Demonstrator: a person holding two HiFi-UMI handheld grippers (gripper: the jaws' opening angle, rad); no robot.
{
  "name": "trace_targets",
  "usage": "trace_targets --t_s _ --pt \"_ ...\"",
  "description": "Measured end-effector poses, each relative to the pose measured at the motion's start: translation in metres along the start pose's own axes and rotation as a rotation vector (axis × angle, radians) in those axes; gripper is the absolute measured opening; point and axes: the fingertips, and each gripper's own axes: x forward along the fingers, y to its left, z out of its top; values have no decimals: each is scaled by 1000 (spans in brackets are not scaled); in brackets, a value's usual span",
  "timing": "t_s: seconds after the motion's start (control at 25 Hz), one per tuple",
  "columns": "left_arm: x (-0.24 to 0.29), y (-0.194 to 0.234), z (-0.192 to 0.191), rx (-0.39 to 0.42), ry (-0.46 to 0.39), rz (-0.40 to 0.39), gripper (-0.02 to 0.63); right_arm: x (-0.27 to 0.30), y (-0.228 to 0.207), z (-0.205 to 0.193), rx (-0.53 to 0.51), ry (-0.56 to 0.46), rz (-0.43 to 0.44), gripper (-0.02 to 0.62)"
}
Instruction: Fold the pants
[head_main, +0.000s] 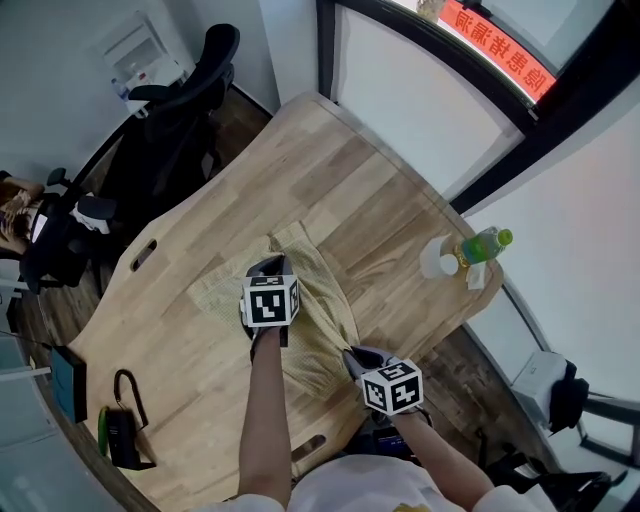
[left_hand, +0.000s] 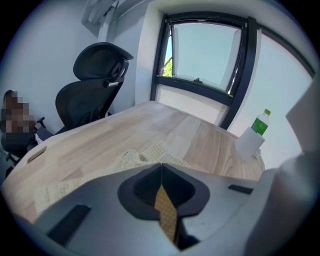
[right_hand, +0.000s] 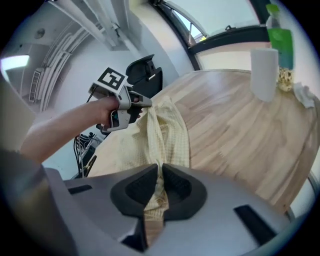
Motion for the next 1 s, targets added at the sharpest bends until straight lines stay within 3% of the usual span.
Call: trace_targets --t_s 0.16,0.24,0.44,0.52,0.84,1.0 --pt "-35 -4 30 -51 -117 -2 11 -23 11 21 38 -120 88 26" --pt "-39 -12 44 -38 -151 -23 11 -31 8 24 18 -154 84 26" --pt "16 -29 13 54 -10 -36 11 -14 -28 6 -112 -18 -115 26" --pt "27 -29 -2 70 28 -21 11 -8 -33 2 -156 28 -147 26" --pt "47 -22 -21 72 97 -46 66 8 -35 -6 -61 92 -113 26" --pt "41 -7 -22 83 101 -36 74 22 -14 -9 -69 99 -86 26"
